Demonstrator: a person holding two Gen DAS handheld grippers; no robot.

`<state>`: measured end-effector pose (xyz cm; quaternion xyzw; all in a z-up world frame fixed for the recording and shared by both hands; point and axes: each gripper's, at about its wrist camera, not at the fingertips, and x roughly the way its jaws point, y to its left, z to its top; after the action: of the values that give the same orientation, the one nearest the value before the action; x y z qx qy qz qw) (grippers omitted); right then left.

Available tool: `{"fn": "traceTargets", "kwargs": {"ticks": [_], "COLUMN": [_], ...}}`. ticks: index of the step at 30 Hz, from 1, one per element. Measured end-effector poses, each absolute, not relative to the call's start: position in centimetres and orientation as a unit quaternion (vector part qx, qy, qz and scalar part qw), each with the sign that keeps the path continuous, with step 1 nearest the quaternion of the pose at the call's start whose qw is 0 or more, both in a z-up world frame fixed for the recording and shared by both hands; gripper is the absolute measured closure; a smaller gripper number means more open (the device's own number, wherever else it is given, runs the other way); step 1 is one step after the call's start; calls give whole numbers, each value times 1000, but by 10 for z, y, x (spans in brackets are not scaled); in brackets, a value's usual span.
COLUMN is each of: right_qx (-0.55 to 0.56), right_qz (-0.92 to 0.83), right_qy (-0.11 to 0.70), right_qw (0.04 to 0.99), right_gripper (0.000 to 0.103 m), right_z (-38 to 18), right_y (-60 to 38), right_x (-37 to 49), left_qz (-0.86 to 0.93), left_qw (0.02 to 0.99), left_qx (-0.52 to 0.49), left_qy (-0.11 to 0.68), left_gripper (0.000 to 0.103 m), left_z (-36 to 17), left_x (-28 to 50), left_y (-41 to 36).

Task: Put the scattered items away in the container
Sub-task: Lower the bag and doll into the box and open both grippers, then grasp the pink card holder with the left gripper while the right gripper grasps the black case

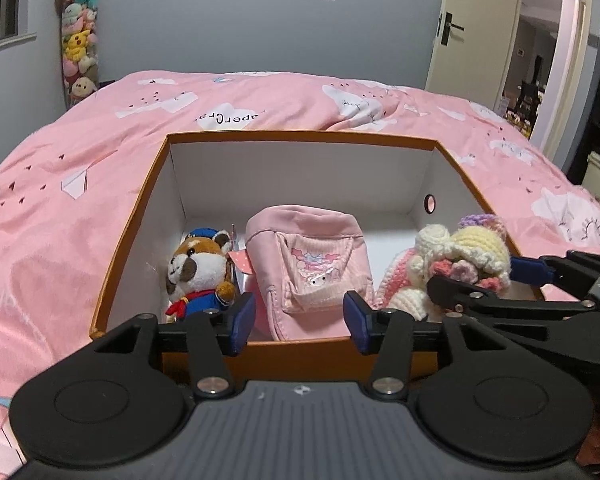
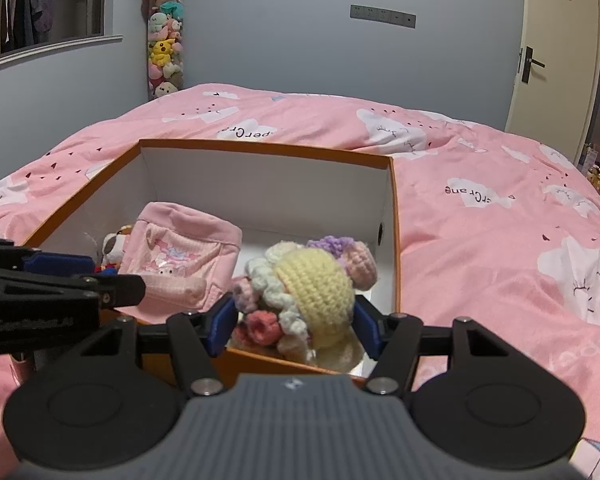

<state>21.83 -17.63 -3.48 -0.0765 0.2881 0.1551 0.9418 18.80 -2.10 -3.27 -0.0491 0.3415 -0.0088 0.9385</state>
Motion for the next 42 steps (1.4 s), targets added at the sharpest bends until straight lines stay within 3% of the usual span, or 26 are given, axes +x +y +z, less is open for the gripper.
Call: {"fn": "traceTargets", "kwargs": {"ticks": [24,42], "right_qx": [-65,-20], "right_qz": [146,158], "right_qy": [277,282], "right_qw": [947,946], "right_gripper": [37,20], "right_z": [-21,11], "right_y": [-181,-193], "right_x": [193,147], "left_qz": [-3,-22], "left_qw": [939,931], "left_qx": [-73,-57], "left_qy": [336,360], "left_gripper": [38,37], "left_z": [-20,2], "left_x": [175,138], "left_y": [-18,-23]}}
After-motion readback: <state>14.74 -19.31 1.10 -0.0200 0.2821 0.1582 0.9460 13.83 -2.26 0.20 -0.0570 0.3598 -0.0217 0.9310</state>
